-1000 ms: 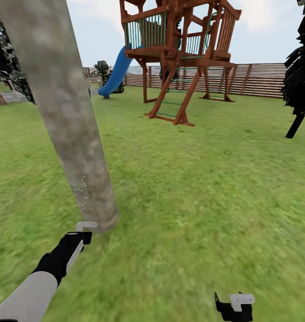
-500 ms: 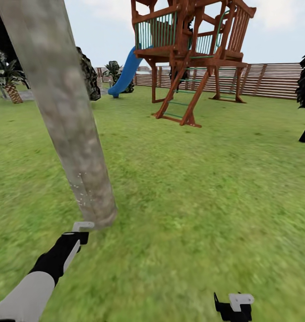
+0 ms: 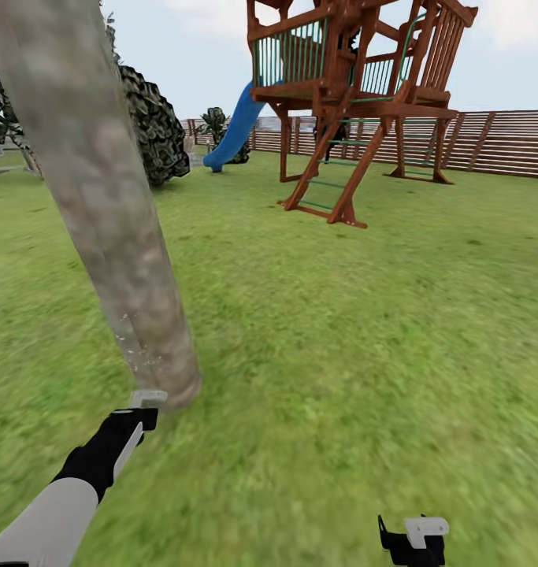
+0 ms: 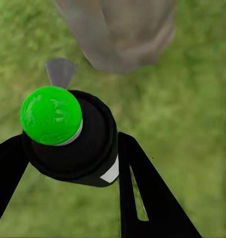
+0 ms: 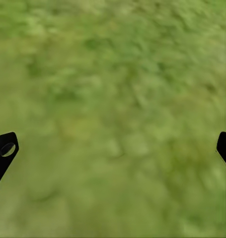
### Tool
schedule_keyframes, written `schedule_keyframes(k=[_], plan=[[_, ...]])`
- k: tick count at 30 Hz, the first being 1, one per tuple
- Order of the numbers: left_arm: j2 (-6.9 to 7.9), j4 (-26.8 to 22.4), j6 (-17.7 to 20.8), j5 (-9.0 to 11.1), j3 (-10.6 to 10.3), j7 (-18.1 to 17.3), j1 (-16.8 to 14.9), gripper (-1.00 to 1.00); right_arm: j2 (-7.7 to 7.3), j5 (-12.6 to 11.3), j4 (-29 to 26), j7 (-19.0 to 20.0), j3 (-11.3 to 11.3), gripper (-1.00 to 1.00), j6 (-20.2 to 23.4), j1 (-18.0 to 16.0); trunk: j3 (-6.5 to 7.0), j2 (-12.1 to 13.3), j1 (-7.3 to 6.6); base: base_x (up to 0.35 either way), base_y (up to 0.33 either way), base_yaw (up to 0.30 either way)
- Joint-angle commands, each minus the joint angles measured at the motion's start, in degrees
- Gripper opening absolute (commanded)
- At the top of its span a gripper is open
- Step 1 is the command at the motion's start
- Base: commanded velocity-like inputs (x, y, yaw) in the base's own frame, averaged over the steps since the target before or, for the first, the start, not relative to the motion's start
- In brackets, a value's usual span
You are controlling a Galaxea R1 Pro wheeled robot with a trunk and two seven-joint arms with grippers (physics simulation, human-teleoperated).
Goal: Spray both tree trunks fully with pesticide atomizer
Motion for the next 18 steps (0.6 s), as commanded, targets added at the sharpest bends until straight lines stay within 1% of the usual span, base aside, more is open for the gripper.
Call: schedule_keyframes(k=[1, 5, 15, 18], plan=[[0.01, 0.0, 0.0, 0.0, 0.0, 0.0, 0.0, -1.0, 0.0, 0.0, 0.0, 0.0, 0.0, 1.0, 0.0, 0.0, 0.0, 0.0, 0.0, 0.239, -0.19, 0.0], [0.0, 0.0, 0.0, -0.1, 0.0, 0.0, 0.0, -1.0, 0.17, 0.0, 0.0, 0.0, 0.0, 1.0, 0.1, 0.0, 0.0, 0.0, 0.0, 0.188, -0.219, 0.022], [0.06, 0.0, 0.0, -0.1, 0.1, 0.0, 0.0, -1.0, 0.18, 0.0, 0.0, 0.0, 0.0, 1.0, 0.1, 0.0, 0.0, 0.0, 0.0, 0.139, -0.247, 0.266], [0.08, 0.0, 0.0, -0.1, 0.1, 0.0, 0.0, -1.0, 0.18, 0.0, 0.0, 0.0, 0.0, 1.0, 0.1, 0.0, 0.0, 0.0, 0.0, 0.152, -0.247, 0.088]])
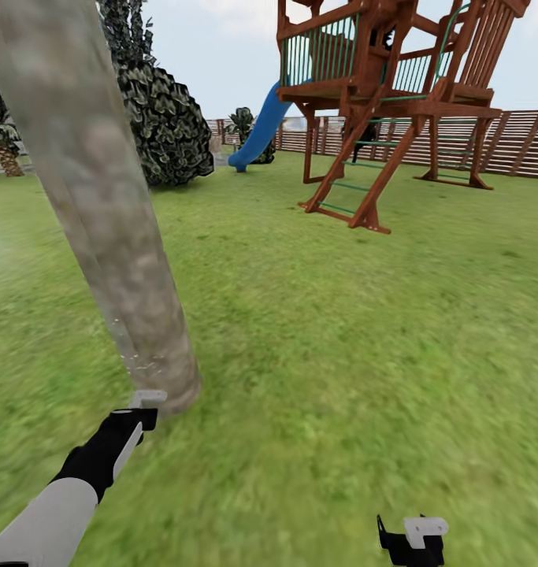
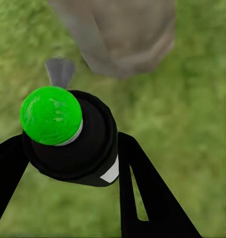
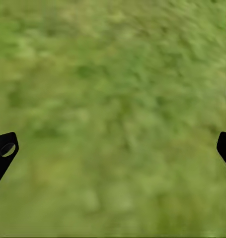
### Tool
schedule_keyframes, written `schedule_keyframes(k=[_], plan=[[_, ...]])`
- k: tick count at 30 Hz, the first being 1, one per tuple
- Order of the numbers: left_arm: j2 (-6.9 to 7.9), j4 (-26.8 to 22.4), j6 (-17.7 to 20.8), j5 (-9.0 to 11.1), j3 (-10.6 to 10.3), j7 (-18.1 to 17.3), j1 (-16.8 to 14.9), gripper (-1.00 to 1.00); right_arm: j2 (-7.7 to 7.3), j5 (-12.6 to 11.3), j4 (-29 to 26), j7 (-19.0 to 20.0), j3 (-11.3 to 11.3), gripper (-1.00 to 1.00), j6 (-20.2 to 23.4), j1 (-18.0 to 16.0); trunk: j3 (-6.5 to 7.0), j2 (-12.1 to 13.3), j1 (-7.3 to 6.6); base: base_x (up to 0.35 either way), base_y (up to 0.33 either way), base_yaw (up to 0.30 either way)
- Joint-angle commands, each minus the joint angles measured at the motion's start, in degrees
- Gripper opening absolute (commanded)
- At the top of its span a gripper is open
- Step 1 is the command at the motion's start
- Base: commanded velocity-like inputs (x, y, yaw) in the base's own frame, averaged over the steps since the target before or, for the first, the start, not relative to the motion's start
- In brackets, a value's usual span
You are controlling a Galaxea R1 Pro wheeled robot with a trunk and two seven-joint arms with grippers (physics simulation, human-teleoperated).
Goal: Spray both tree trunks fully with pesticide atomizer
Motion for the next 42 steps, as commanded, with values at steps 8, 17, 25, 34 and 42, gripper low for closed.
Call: schedule_keyframes(k=[8, 17, 25, 34, 42], plan=[[0.0, 0.0, 0.0, 0.0, -0.1, 0.0, 0.0, -1.0, 0.0, 0.0, 0.0, 0.0, 0.0, 1.0, 0.0, 0.0, 0.0, 0.0, 0.0, 0.115, -0.254, 0.015], [0.09, 0.0, 0.0, 0.0, 0.0, 0.1, 0.0, -1.0, 0.0, 0.1, 0.0, 0.0, 0.1, 1.0, 0.0, 0.0, 0.0, 0.0, 0.0, 0.0, -0.271, 0.267], [0.09, 0.0, 0.0, 0.0, 0.0, 2.8, 0.0, -1.0, 0.0, 0.1, 0.0, 0.0, 0.1, 1.0, 0.0, 0.0, 0.0, 0.0, 0.0, 0.066, -0.271, 0.277], [-0.43, 0.0, -0.1, 0.1, -0.1, 2.9, 0.0, -1.0, 0.0, 0.0, 0.0, 0.0, 0.0, 1.0, 0.0, 0.0, 0.0, 0.0, 0.0, 0.207, -0.219, 0.183], [-0.53, 0.0, 0.0, 0.5, 0.0, 2.9, 0.0, -1.0, 0.01, 0.0, 0.0, 0.0, 0.1, 1.0, 0.0, 0.0, 0.0, 0.0, 0.0, 0.075, -0.254, 0.095]])
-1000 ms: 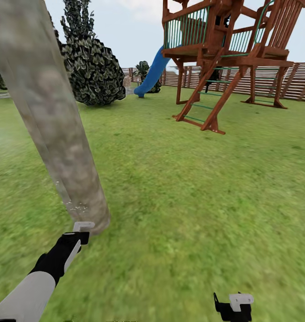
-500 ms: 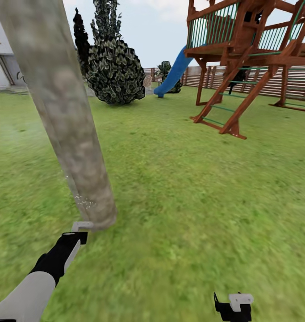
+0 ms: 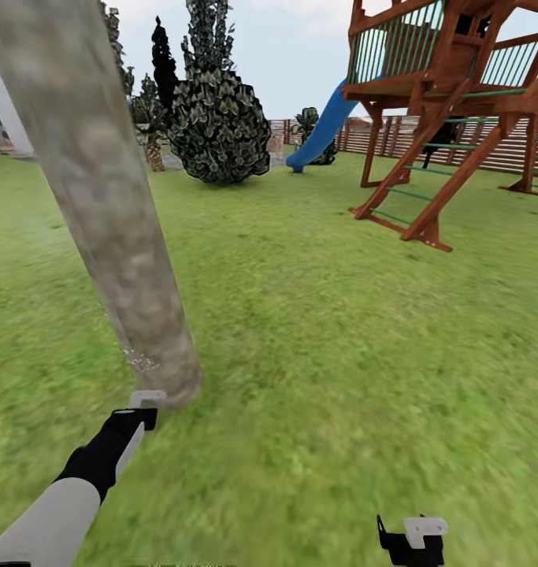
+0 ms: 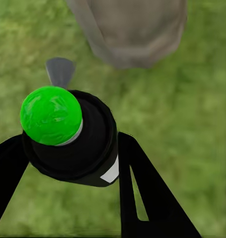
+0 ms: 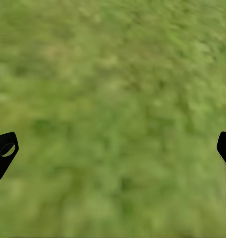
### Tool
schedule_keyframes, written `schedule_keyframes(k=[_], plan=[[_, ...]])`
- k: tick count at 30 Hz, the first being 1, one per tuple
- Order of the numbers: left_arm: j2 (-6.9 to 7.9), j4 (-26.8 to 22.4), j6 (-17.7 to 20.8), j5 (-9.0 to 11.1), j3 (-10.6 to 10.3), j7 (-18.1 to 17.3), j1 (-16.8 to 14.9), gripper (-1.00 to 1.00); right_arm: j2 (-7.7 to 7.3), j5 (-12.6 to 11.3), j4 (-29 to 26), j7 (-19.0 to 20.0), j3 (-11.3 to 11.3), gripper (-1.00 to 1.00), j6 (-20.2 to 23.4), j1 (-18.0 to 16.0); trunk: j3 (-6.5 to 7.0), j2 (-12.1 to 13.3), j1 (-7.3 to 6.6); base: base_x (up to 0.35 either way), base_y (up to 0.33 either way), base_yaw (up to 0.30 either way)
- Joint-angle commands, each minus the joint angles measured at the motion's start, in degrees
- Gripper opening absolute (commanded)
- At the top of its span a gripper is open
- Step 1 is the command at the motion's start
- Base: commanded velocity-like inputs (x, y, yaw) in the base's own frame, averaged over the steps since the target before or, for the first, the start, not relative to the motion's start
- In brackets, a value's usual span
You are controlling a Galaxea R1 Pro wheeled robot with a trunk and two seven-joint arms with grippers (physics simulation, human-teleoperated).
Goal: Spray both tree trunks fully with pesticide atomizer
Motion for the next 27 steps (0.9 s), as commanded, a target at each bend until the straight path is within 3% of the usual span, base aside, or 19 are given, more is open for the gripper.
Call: schedule_keyframes(k=[1, 11, 14, 15, 17, 20, 21, 23, 25, 27], plan=[[0.0, 0.0, 0.0, 0.0, 0.0, 0.0, 0.0, -1.0, 0.0, 0.0, 0.0, 0.0, 0.0, 1.0, 0.0, 0.0, 0.0, 0.0, 0.0, 0.001, -0.27, 0.272], [-1.88, -3.8, 1.0, 0.3, -0.5, -0.9, -1.1, -1.0, -0.06, -0.1, 0.0, 0.0, -0.1, 1.0, 0.0, 0.0, 0.0, 0.0, 0.0, 0.01, -0.066, 0.243], [-4.54, -5.6, 2.3, 0.0, -0.6, -1.1, -3.6, -1.0, -0.16, 0.0, 0.0, 0.0, -0.1, 1.0, 0.0, 0.0, 0.0, 0.0, 0.0, 0.0, 0.0, 0.026], [-4.46, -5.8, 4.7, 0.0, -0.6, -1.6, -4.7, -1.0, -0.18, 0.0, 0.0, 0.0, -0.1, 1.0, 0.0, 0.0, 0.0, 0.0, 0.0, 0.0, 0.0, 0.003], [-3.28, -5.8, 5.9, -0.4, -0.5, -3.9, -5.2, -1.0, -0.22, 0.0, 0.0, 0.0, -0.1, 1.0, 0.0, 0.0, 0.0, 0.0, 0.0, 0.0, 0.0, 0.001], [1.66, -5.9, 6.4, -0.4, -0.4, -6.0, -5.4, -1.0, -0.27, 0.0, 0.0, 0.0, -0.1, 1.0, 0.0, 0.0, 0.0, 0.0, 0.0, 0.0, 0.0, 0.0], [2.18, -5.9, 6.4, -0.4, -0.4, -6.1, -5.4, -1.0, -0.27, 0.0, 0.0, 0.0, -0.1, 1.0, 0.0, 0.0, 0.0, 0.0, 0.0, 0.0, 0.0, 0.0], [1.64, -6.0, 6.4, -0.3, -0.7, -6.2, -5.4, -1.0, -0.27, 0.0, 0.0, 0.0, -0.1, 1.0, 0.0, 0.0, 0.0, 0.0, 0.0, 0.0, 0.0, 0.0], [-0.95, -6.0, 6.6, -0.2, -1.4, -6.2, -6.2, -1.0, -0.27, 0.0, 0.0, 0.0, -0.1, 1.0, 0.0, 0.0, 0.0, 0.0, 0.0, 0.0, 0.0, 0.0], [-0.83, -5.9, 7.1, -0.3, -1.4, -6.3, -7.0, -1.0, -0.27, 0.0, 0.0, 0.0, -0.1, 1.0, 0.0, 0.0, 0.0, 0.0, 0.0, 0.0, 0.0, 0.0]])
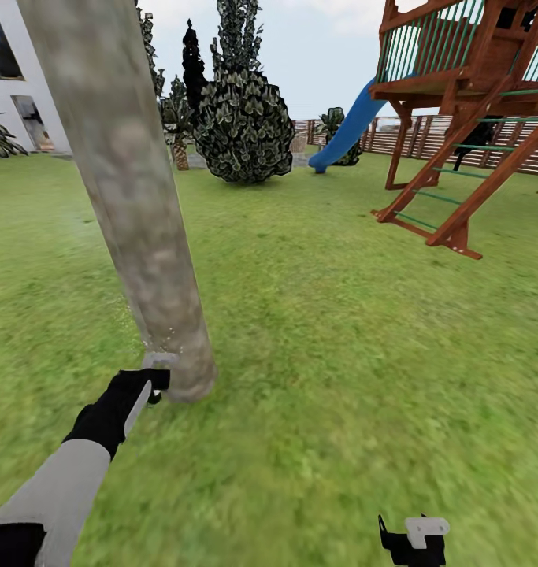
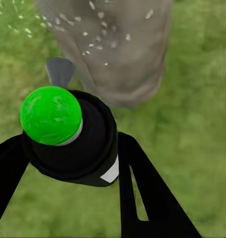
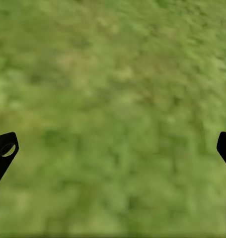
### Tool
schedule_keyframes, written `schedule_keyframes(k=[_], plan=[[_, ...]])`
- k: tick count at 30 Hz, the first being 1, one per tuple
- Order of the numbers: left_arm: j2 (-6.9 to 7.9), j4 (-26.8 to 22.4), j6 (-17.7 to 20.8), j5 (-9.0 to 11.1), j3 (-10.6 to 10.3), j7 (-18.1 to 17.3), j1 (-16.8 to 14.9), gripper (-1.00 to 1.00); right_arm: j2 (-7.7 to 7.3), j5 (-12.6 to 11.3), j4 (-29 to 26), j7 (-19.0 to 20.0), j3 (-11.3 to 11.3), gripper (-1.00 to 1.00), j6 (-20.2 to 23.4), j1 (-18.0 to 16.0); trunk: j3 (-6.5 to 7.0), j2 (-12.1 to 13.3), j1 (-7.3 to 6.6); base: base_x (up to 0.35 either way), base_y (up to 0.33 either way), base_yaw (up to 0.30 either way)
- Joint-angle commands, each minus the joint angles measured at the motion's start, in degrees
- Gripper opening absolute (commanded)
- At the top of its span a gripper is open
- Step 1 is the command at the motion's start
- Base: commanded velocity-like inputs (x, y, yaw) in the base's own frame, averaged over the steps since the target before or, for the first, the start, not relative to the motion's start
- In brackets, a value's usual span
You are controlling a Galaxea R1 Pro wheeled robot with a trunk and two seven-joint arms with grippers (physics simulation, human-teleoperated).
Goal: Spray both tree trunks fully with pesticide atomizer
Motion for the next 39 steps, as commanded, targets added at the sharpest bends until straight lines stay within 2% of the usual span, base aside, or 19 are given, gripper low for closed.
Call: schedule_keyframes(k=[1, 2, 3, 4, 6, 9, 11, 13, 17, 19, 21, 22, 23, 26, 28, 29, 33, 36, 39], plan=[[0.86, 0.0, 0.5, 0.0, 0.1, 0.0, -0.3, -1.0, 0.0, 0.0, 0.0, 0.0, 0.0, 1.0, 0.0, 0.0, 0.0, 0.0, 0.0, 0.0, 0.0, 0.0], [4.46, 0.0, 0.9, 0.5, 0.2, -0.3, -0.4, -1.0, 0.0, 0.0, 0.0, 0.0, 0.0, 1.0, 0.0, 0.0, 0.0, 0.0, 0.0, 0.0, 0.0, 0.0], [5.97, 0.0, 1.0, 0.5, 0.2, -1.1, -0.5, -1.0, 0.0, 0.0, 0.0, 0.0, 0.0, 1.0, 0.0, 0.0, 0.0, 0.0, 0.0, 0.0, 0.0, 0.0], [6.84, 0.0, 1.1, 0.3, 0.2, -2.5, -0.5, -1.0, 0.0, 0.0, 0.0, 0.0, 0.0, 1.0, 0.0, 0.0, 0.0, 0.0, 0.0, 0.0, 0.0, 0.0], [7.17, 0.0, 1.1, 0.1, 0.1, -3.9, -0.5, -1.0, 0.0, 0.0, 0.0, 0.0, 0.0, 1.0, 0.0, 0.0, 0.0, 0.0, 0.0, 0.0, 0.0, 0.0], [4.81, -0.6, 1.2, 0.1, -0.1, -4.6, -0.6, -1.0, 0.0, 0.0, 0.0, 0.0, 0.0, 1.0, 0.0, 0.0, 0.0, 0.0, 0.0, 0.0, 0.0, 0.0], [4.02, -2.2, 3.2, 0.1, -0.1, -4.7, -1.4, -1.0, 0.0, 0.0, 0.0, 0.0, 0.0, 1.0, 0.0, 0.0, 0.0, 0.0, 0.0, 0.0, 0.0, 0.0], [5.02, -3.6, 6.3, -0.1, 0.1, -4.8, -2.9, -1.0, 0.0, 0.0, 0.0, 0.0, 0.0, 1.0, 0.0, 0.0, 0.0, 0.0, 0.0, 0.0, 0.0, 0.0], [9.77, -3.8, 6.8, 0.6, 0.2, -4.9, -3.4, -1.0, 0.0, 0.0, 0.0, 0.0, 0.0, 1.0, 0.0, 0.0, 0.0, 0.0, 0.0, 0.0, 0.0, 0.0], [9.02, -4.6, 6.9, 0.6, -0.1, -5.0, -3.4, -1.0, 0.0, 0.0, 0.0, 0.0, 0.0, 1.0, 0.0, 0.0, 0.0, 0.0, 0.0, 0.0, 0.0, 0.0], [6.82, -5.8, 7.4, 0.5, -0.2, -5.0, -3.5, -1.0, 0.0, 0.0, 0.0, 0.0, 0.0, 1.0, 0.0, 0.0, 0.0, 0.0, 0.0, 0.0, 0.0, 0.0], [5.48, -7.7, 9.6, 0.6, -0.2, -5.0, -4.1, -1.0, 0.0, 0.0, 0.0, 0.0, 0.0, 1.0, 0.0, 0.0, 0.0, 0.0, 0.0, 0.0, 0.0, 0.0], [5.2, -8.9, 11.5, 0.6, -0.2, -5.0, -4.5, -1.0, 0.0, 0.0, 0.0, 0.0, 0.0, 1.0, 0.0, 0.0, 0.0, 0.0, 0.0, 0.0, 0.0, 0.0], [5.87, -9.9, 13.2, 0.5, -0.1, -5.0, -5.6, -1.0, 0.0, 0.0, 0.0, 0.0, 0.0, 1.0, 0.0, 0.0, 0.0, 0.0, 0.0, 0.0, 0.0, 0.0], [8.31, -10.0, 13.5, 0.6, 0.0, -5.0, -6.2, -1.0, 0.0, 0.0, 0.0, 0.0, 0.0, 1.0, 0.0, 0.0, 0.0, 0.0, 0.0, 0.0, 0.0, 0.0], [8.7, -10.1, 13.6, 0.5, -0.1, -5.0, -6.2, -1.0, 0.0, 0.0, 0.0, 0.0, 0.0, 1.0, 0.0, 0.0, 0.0, 0.0, 0.0, 0.0, 0.0, 0.0], [8.36, -13.7, 14.5, 0.5, -0.2, -5.0, -5.7, -1.0, 0.0, 0.0, 0.0, 0.0, 0.0, 1.0, 0.0, 0.0, 0.0, 0.0, 0.0, 0.0, -0.042, 0.0], [8.15, -14.3, 15.7, 0.6, -1.9, -5.0, -5.6, -1.0, 0.0, 0.0, 0.0, 0.0, 0.0, 1.0, 0.0, 0.0, 0.0, 0.0, 0.0, 0.0, -0.23, 0.0], [8.13, -14.4, 15.9, 0.7, -2.3, -5.0, -5.6, -1.0, 0.0, 0.0, 0.0, 0.0, 0.1, 1.0, 0.0, 0.0, 0.0, 0.0, 0.0, 0.0, -0.267, 0.0]])
